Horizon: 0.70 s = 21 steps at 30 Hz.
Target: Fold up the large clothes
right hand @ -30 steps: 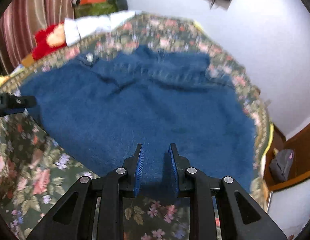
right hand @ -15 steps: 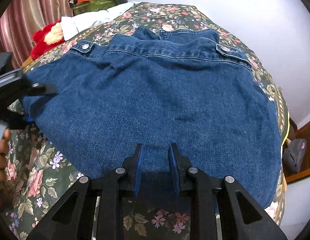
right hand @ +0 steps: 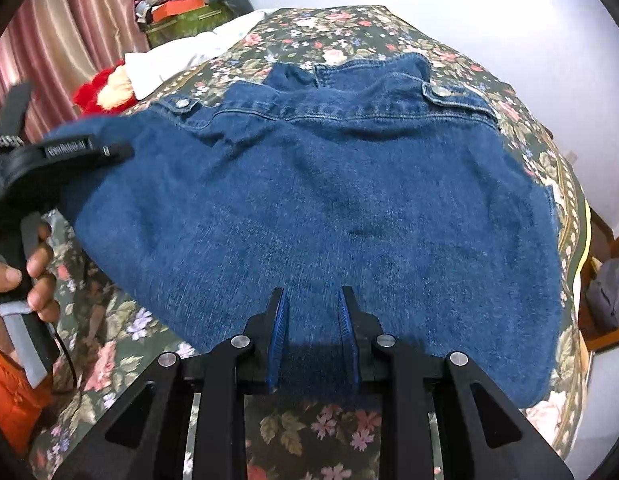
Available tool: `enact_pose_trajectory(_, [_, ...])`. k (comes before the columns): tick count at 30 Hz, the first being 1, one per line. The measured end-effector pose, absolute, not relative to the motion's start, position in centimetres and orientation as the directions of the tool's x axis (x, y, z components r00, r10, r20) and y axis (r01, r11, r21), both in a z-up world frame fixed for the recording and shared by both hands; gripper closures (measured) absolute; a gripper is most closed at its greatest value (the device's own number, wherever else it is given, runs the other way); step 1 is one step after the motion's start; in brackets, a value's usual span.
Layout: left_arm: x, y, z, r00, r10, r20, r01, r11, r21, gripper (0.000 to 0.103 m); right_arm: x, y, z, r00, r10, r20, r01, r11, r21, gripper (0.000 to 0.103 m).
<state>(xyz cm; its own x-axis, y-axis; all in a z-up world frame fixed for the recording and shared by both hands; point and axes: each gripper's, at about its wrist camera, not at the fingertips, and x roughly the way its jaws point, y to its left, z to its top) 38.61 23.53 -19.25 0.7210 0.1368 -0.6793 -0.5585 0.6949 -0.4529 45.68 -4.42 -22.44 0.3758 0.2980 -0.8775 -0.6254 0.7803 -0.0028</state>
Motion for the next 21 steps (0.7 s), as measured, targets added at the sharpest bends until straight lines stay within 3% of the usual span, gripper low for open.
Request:
enact_pose_trajectory(6, [35.9,22.3,-11.8,0.807,0.218,-0.548,-0.481,0.781,-0.399,0.078,45.5,-2.6,-18.5,0.358,0.455,-0.816,-0.629,0.763,0.149,0.081])
enact_pose_trajectory(10, [34.3,21.6,-9.1,0.825,0.264,-0.499,-0.461,0.826,-0.325,0.078,45.6,1.3,-19.3,0.237,0.540,-0.808,-0.653,0.704,0.279,0.081])
enact_pose_trajectory(15, [33.6,21.5,-9.8,0.802,0.283,-0.526,-0.465,0.848,-0.253,0.078,45.9,5.2,-24.8,0.054,0.513,-0.857,-0.624,0.687,0.372,0.081])
enact_pose_trajectory(18, [34.4,20.7,-11.6,0.769,0.293,-0.568,-0.473,0.859,-0.196,0.079,46.5,5.6,-28.3,-0.070,0.538,-0.840,-0.540,0.687,0.486,0.081])
enact_pose_trajectory(21, [35.1,19.4,-12.3,0.767,0.319,-0.557,-0.467,0.873,-0.142,0.079,46.2,5.6,-27.8,-0.068,0.524,-0.849,-0.573,0.677,0.463,0.081])
